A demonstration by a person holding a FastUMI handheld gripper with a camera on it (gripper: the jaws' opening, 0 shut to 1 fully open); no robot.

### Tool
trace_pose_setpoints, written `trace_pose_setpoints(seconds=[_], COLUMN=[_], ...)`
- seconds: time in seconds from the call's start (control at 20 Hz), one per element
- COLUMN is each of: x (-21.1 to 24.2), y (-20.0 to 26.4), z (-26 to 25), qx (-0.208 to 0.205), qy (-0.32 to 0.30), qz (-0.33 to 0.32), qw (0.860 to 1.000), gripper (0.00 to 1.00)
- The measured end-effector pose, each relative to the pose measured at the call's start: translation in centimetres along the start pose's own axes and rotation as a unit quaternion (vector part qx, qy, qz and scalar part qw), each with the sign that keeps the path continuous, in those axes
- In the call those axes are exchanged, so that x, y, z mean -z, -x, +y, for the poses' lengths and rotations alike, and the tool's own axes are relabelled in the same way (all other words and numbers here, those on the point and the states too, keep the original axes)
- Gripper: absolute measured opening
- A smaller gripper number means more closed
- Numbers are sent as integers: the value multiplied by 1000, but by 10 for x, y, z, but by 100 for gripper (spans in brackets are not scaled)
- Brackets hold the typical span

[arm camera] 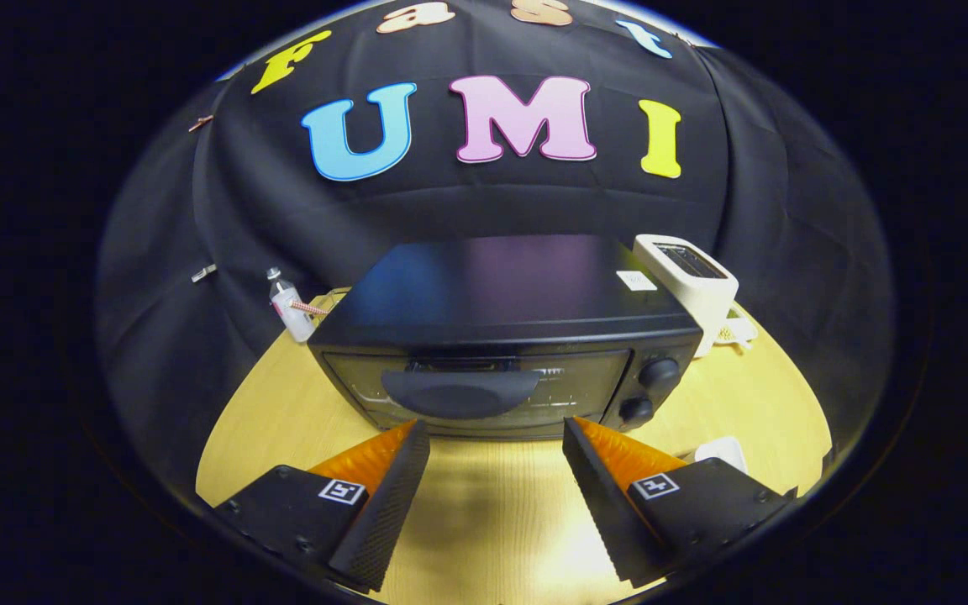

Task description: Open the toaster oven, put the food inside, and close the toaster oven door.

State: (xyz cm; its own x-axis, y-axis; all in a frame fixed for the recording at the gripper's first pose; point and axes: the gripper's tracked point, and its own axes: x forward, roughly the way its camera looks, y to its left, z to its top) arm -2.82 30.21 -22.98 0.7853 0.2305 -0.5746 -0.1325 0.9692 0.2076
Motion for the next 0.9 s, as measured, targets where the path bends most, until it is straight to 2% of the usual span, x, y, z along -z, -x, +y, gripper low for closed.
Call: trace_pose_setpoints(seconds=[0.15,0.45,0.9], x=[-10,-26,-129], y=[11,63,158], z=[-5,-17,-71], qx=[-5,-17,7], qy=[10,41,43], qz=[-17,-51,-165], qw=[1000,998,985], gripper=[99,99,99])
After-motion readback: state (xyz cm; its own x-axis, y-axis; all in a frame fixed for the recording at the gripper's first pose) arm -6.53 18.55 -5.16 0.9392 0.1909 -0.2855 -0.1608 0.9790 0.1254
